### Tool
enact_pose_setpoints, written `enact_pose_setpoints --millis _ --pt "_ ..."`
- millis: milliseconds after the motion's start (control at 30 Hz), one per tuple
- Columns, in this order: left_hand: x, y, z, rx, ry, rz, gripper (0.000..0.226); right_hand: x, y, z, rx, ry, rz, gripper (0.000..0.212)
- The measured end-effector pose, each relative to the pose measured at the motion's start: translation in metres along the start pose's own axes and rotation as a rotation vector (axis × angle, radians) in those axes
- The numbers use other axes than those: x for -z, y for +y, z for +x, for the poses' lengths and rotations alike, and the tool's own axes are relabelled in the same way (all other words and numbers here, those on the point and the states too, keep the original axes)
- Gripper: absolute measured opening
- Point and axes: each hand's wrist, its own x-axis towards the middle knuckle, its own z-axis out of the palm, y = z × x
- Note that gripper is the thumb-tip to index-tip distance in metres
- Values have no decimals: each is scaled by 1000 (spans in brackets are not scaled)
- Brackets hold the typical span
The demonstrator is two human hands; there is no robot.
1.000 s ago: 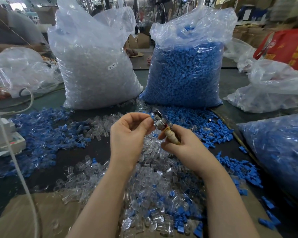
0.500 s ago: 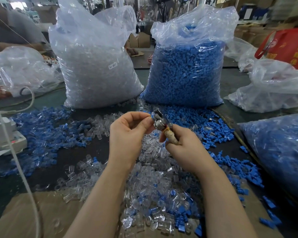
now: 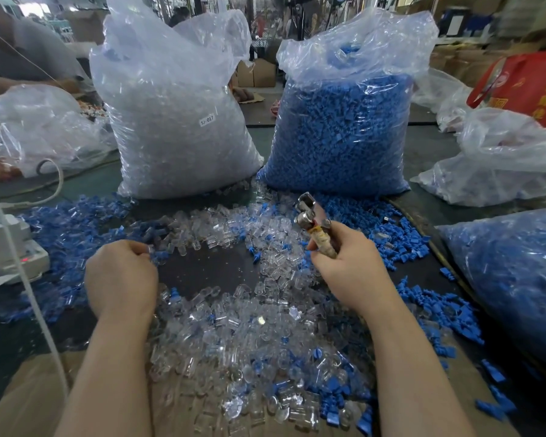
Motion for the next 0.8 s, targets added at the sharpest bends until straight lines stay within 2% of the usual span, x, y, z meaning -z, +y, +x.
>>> enact_pose_setpoints --millis 167,267,367,433,500,700,800 --pt "-1 -2 1 40 -98 123 23 0 5 3 -109 92 -96 5" --pt "-4 3 -2 5 -126 220 29 1 9 5 -168 165 -145 8" --pt "-7 20 -8 -136 -154 107 26 2 9 5 -183 208 -166 11" --pt "-10 38 -18 -202 -253 -76 16 2 8 5 -183 209 -199 14" --pt "-16 52 -31 -279 -335 -140 13 1 7 5 -186 182 -229 14" --pt "-38 58 -47 -540 -451 13 28 -3 4 3 -181 130 -280 12" --pt "-41 58 -50 -584 -502 45 33 -4 2 3 -154 113 -276 8"
